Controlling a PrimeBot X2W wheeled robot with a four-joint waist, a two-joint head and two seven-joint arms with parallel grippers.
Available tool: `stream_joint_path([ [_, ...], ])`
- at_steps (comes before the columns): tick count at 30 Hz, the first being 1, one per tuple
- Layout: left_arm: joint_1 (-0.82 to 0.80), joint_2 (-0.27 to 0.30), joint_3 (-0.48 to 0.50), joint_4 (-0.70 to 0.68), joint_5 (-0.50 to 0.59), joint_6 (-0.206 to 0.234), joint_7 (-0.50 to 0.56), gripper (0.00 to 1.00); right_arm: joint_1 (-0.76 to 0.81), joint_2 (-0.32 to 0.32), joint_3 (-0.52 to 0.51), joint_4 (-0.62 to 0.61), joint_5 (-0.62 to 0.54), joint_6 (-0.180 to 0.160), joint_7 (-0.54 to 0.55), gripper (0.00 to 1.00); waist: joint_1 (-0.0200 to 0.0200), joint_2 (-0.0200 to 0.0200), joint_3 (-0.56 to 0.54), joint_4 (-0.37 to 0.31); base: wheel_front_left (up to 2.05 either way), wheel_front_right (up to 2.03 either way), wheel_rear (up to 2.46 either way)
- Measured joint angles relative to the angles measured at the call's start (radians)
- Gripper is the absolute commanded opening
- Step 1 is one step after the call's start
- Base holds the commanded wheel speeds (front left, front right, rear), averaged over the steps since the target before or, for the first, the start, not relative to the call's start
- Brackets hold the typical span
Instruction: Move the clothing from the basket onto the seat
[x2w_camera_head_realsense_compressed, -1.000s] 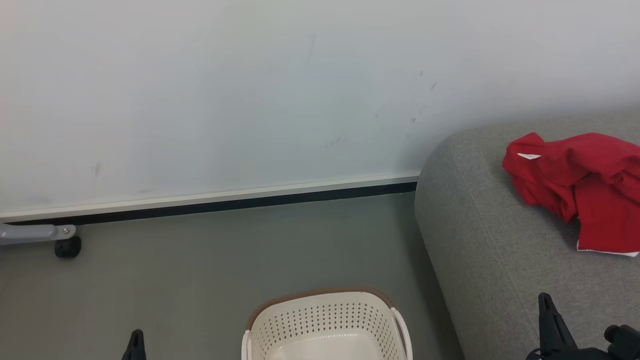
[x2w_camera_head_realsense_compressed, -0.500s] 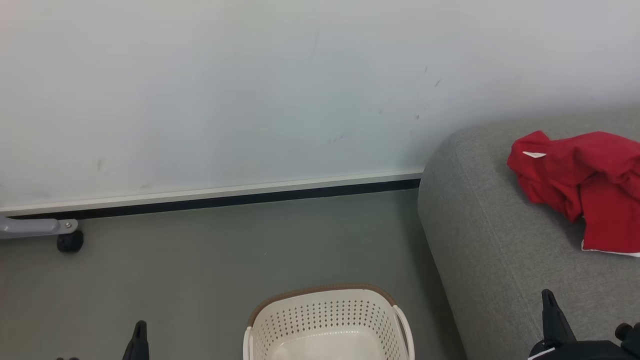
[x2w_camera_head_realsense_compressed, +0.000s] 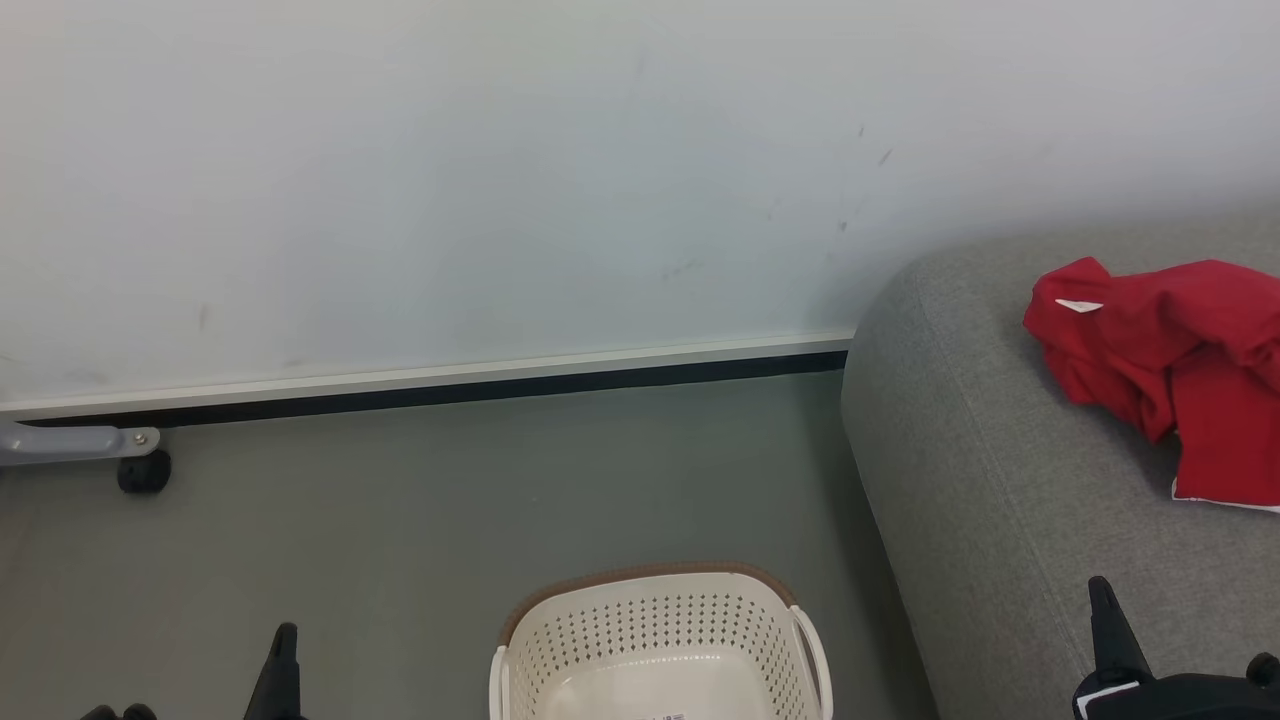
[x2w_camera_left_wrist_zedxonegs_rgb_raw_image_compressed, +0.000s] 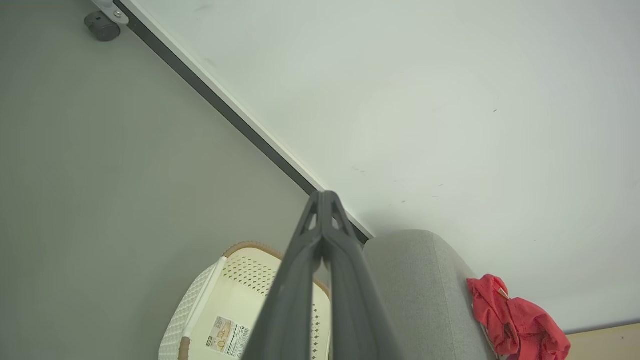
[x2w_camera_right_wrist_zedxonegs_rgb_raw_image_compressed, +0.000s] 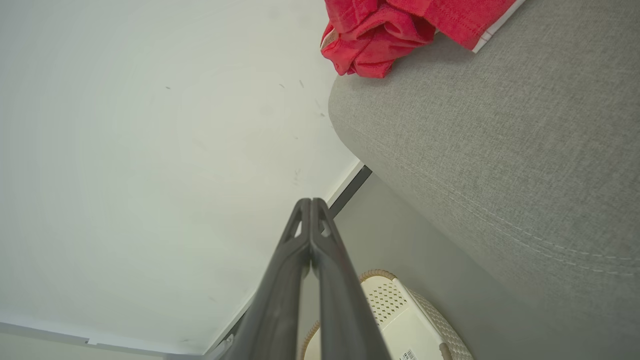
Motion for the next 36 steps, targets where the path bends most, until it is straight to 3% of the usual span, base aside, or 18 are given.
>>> stream_joint_path([
  [36,-0.098,-0.051,0.069,0.045,-0.411,-0.088,0.115,0.00,-0.066,0.045,-0.103,0.068,0.475,0.083,0.106,0.00,0.0000,0.0001,0.027,0.021,0.00,0.00,0.00],
])
